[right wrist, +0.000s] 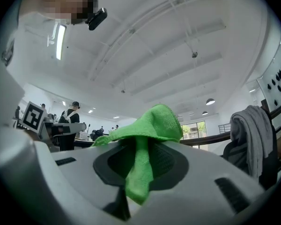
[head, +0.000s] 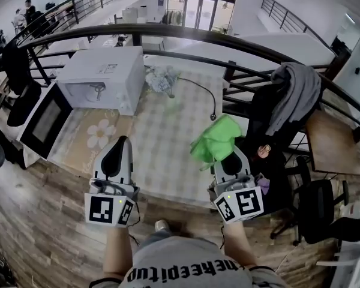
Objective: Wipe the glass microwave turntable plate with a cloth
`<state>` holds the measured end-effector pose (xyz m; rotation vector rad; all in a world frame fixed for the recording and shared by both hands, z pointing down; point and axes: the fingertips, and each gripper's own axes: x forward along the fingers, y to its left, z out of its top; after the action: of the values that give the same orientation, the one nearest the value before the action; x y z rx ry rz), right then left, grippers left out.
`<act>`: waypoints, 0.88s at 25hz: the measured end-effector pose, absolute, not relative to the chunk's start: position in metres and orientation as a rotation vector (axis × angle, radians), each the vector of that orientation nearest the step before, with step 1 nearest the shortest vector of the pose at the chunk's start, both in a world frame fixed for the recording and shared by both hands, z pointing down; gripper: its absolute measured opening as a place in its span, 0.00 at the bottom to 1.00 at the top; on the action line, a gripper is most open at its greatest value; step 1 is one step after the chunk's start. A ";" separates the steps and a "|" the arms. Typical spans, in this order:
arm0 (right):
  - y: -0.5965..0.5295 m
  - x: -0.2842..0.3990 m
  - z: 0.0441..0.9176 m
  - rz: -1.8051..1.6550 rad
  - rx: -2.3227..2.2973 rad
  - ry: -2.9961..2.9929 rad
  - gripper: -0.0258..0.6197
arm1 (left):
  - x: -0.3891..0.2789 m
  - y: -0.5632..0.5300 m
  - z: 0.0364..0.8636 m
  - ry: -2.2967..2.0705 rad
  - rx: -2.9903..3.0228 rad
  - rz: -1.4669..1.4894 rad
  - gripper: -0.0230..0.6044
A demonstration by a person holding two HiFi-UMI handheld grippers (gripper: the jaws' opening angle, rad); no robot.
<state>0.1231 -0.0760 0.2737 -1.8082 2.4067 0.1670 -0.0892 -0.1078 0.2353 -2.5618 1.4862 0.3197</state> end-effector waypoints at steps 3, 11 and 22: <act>-0.091 0.116 0.276 0.168 -1.833 2.395 0.14 | -0.096 -0.128 0.238 1.466 -2.582 0.324 0.05; -0.124 0.099 0.286 0.127 -1.880 2.364 0.14 | -0.110 -0.167 0.245 1.415 -2.628 0.334 0.05; -0.150 0.081 0.333 -0.094 -1.890 2.430 0.14 | -0.112 -0.194 0.266 1.393 -2.697 0.312 0.05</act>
<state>0.0813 -0.1505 0.3331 -1.8904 2.4303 -0.0940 -0.1117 -0.1940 0.2665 -2.6971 1.3927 0.3121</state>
